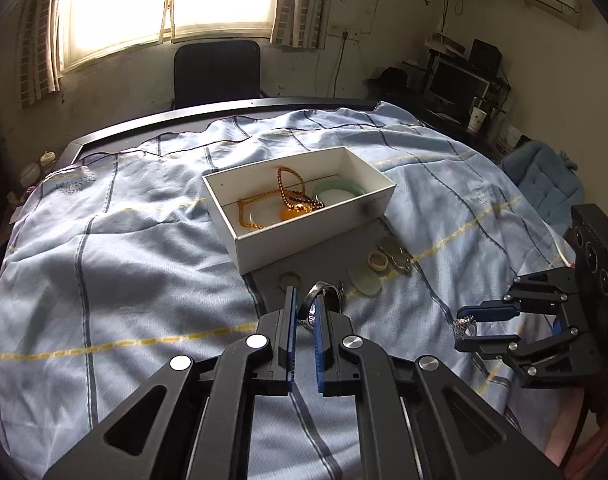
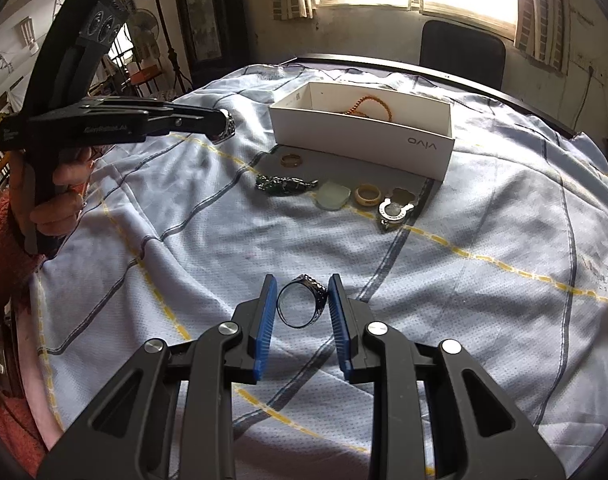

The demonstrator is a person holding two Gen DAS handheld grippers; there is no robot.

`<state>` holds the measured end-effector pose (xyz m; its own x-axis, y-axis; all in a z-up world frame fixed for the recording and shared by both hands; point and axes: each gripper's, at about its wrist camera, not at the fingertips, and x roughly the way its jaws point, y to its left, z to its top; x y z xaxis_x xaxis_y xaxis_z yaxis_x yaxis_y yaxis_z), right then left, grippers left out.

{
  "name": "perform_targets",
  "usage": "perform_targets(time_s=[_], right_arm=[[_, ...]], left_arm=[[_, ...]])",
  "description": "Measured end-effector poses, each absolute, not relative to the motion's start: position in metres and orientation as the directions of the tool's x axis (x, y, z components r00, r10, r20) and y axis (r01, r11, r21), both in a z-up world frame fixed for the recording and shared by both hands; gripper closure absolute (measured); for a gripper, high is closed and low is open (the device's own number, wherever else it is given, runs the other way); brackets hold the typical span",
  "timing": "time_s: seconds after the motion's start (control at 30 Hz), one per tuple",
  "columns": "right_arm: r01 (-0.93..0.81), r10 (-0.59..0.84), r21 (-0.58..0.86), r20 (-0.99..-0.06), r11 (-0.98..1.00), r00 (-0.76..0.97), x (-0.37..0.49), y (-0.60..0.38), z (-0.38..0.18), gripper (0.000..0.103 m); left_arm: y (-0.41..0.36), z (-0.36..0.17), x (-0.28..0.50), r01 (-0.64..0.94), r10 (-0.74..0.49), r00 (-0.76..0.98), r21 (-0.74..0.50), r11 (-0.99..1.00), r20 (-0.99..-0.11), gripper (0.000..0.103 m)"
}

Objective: Organize jewelry

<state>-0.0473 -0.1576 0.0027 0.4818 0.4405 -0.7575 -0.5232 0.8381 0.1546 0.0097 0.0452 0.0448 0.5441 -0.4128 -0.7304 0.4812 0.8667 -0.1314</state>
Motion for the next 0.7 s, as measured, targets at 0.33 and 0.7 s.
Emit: perform_targets(time_s=[0.33, 0.7], right_arm=[[-0.52, 0.435, 0.155, -0.765, 0.84, 0.474, -0.047, -0.157, 0.0, 0.077], [-0.517, 0.427, 0.159, -0.783, 0.841, 0.454, -0.042, -0.155, -0.008, 0.077]], left_arm=[[0.043, 0.026, 0.008, 0.462, -0.424, 0.515, -0.175, 0.869, -0.745, 0.095], [0.039, 0.011, 0.004, 0.48, -0.438, 0.499, -0.182, 0.858, -0.748, 0.095]])
